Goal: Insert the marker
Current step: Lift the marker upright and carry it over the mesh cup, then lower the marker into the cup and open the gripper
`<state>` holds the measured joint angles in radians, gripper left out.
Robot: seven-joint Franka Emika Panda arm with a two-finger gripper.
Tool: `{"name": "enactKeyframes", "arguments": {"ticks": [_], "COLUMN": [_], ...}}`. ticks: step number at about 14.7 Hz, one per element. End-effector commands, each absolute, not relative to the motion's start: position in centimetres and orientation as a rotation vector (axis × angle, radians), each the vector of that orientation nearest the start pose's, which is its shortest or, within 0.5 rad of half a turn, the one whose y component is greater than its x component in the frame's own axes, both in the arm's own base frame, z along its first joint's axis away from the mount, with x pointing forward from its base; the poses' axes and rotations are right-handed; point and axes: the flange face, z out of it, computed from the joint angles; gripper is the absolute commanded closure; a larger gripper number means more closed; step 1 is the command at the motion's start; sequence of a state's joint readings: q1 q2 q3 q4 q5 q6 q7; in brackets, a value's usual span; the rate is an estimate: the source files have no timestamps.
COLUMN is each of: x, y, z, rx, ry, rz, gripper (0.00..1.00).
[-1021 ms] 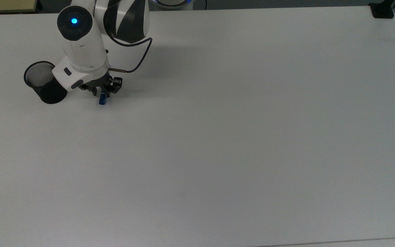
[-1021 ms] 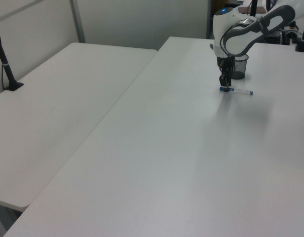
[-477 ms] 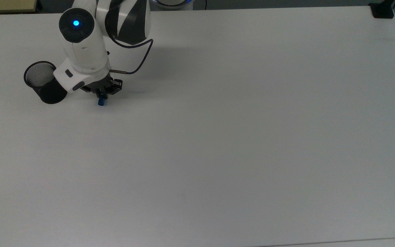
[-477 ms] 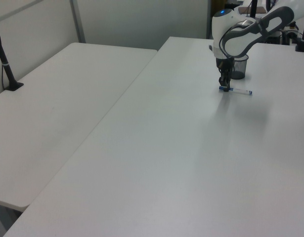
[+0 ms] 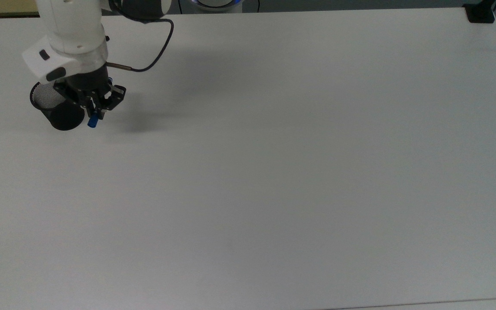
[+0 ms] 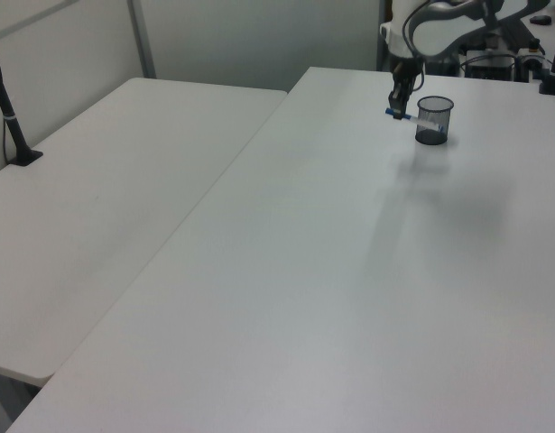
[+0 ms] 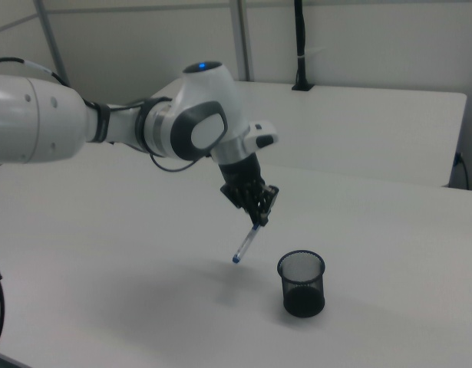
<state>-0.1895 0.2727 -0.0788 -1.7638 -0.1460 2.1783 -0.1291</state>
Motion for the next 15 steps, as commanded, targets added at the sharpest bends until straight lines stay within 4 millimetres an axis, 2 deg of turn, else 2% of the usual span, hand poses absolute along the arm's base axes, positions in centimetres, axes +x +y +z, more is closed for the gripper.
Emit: {"name": "enactKeyframes", "arguments": {"ticks": [1,6,9,11,12,14,15], "x": [61.2,60.6,59.9,59.6,59.7,59.5,59.5], "y": [-18.5,-24.9,-27.2,-28.5,-28.6,-28.3,-28.3], "z": [46.5,48.4,48.5,47.3,47.0,44.6,44.1], "rx": [-3.271,-3.256,-3.26,-3.267,-3.264,-3.228,-3.224], "ry": [0.177,0.417,0.477,0.503,0.506,0.562,0.576], "rz": [-0.321,-0.612,-0.673,-0.644,-0.669,-0.768,-0.77], "gripper": [0.87,0.86,0.86,0.86,0.86,0.84,0.84]}}
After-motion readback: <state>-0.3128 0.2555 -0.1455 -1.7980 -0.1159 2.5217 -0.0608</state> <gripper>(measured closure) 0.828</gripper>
